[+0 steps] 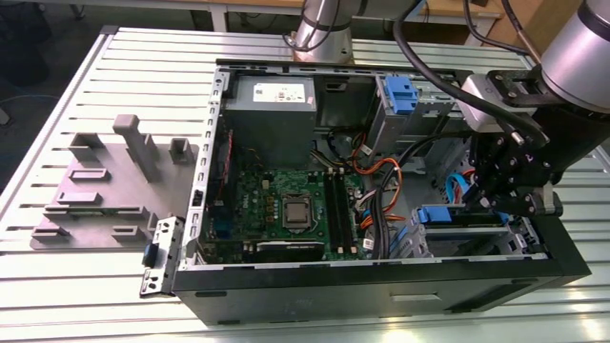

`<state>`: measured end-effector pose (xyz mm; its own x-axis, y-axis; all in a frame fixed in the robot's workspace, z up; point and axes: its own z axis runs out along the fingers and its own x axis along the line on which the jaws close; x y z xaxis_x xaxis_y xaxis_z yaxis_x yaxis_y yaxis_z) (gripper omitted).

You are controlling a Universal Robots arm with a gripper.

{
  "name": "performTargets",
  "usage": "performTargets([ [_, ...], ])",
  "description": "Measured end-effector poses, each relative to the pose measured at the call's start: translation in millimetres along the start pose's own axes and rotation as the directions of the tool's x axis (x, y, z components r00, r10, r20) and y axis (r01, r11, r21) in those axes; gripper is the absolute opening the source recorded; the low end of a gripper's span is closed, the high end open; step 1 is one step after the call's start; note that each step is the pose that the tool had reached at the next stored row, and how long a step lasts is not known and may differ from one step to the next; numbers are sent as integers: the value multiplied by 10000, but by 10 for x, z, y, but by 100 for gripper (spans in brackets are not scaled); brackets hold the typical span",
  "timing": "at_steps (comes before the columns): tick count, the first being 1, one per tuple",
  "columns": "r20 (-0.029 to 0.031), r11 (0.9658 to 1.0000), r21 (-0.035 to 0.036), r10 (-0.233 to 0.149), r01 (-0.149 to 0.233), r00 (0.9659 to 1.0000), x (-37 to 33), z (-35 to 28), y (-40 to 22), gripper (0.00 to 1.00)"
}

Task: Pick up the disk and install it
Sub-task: 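Insert the first disk wire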

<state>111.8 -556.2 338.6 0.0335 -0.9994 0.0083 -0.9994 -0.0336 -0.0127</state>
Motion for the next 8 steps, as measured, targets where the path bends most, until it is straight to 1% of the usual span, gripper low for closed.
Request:
performTargets([
  [8, -2, 10000, 5, -1, 1, 10000, -2, 12, 12, 16],
])
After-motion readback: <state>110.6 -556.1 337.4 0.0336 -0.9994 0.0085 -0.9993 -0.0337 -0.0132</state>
